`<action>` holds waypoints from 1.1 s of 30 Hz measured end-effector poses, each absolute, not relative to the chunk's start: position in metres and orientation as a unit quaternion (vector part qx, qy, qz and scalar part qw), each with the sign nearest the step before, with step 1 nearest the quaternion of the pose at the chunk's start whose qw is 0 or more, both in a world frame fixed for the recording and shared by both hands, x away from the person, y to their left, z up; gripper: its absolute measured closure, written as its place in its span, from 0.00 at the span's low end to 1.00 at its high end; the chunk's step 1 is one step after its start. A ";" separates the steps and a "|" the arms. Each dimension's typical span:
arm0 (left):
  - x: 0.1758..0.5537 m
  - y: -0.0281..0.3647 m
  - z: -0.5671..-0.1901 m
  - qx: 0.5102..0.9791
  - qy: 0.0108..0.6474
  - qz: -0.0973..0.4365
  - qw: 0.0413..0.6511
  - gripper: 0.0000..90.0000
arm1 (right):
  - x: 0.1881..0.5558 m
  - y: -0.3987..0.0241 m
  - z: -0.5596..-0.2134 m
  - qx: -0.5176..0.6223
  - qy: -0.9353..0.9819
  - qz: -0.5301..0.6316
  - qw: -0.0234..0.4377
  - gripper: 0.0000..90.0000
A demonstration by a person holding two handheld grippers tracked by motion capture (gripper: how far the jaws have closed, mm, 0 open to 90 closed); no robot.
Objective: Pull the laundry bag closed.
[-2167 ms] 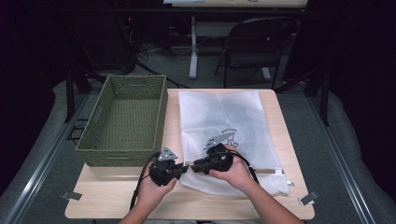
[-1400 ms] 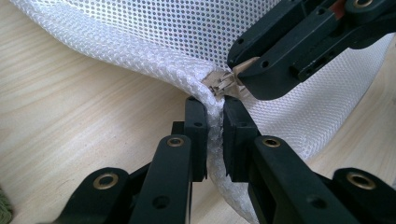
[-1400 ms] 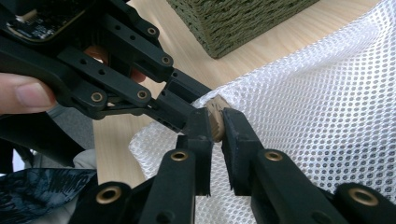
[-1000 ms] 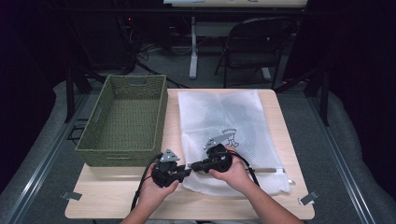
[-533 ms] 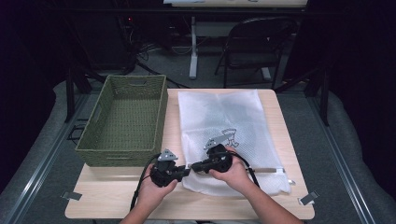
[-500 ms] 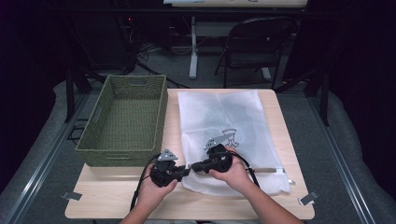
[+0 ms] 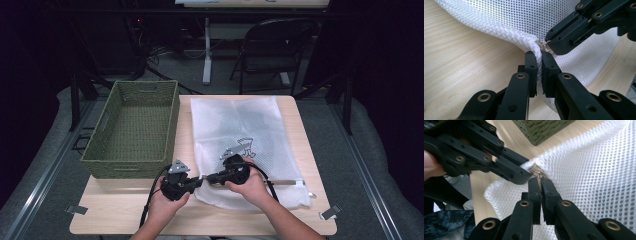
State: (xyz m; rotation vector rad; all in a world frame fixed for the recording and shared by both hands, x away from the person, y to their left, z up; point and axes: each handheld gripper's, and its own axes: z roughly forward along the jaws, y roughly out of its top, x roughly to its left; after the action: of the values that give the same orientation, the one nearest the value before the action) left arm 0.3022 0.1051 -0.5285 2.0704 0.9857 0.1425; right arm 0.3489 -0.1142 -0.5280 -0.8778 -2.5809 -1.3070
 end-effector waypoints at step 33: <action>0.320 0.110 -0.544 0.795 0.435 -0.009 0.423 0.60 | 0.344 -0.118 -0.539 -0.283 -0.871 -0.399 0.040 0.97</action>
State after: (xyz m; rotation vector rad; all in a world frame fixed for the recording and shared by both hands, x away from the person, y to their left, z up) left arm 0.3200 0.1097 -0.5438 1.9895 1.0902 -0.0222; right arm 0.3435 -0.1183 -0.5389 -0.8677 -2.6707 -1.2218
